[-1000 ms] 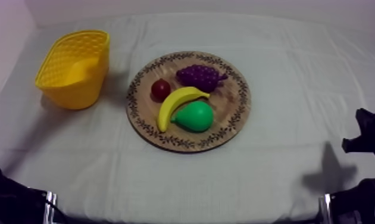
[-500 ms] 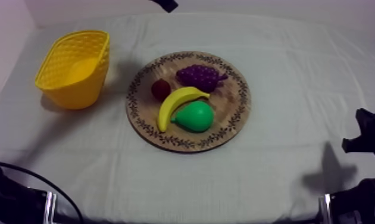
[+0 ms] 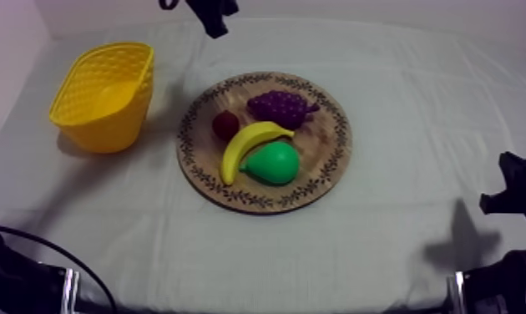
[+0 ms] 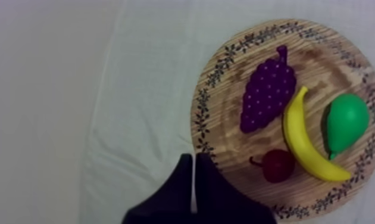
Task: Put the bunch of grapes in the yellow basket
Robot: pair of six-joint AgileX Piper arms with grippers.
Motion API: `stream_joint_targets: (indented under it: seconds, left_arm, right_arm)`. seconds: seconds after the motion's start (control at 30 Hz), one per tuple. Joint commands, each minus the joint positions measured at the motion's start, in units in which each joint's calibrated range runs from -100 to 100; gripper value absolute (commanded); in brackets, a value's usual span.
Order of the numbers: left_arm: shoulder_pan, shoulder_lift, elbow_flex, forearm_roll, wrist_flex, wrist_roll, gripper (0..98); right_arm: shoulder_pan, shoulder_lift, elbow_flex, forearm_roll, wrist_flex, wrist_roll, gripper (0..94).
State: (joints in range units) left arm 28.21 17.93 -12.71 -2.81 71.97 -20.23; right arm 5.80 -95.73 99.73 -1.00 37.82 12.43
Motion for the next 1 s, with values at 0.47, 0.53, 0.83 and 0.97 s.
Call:
stream_joint_targets:
  seconds: [0.47,0.53,0.83,0.97]
  left_arm:
    - [1.5,-0.5,5.3,2.52,-3.1,-7.8,0.0]
    - [1.6,-1.0,6.0,2.54,-3.0,-7.8,0.0]
    - [1.5,-2.6,8.4,2.95,-2.6,-7.5,2.4]
    - [1.5,-3.0,9.7,3.07,-2.8,-7.9,28.8]
  right_arm:
    - [0.0,0.0,0.0,0.0,0.0,0.0,0.2]
    - [0.0,0.0,0.0,0.0,0.0,0.0,0.2]
    - [0.0,0.0,0.0,0.0,0.0,0.0,0.2]
    - [0.0,0.0,0.0,0.0,0.0,0.0,0.2]
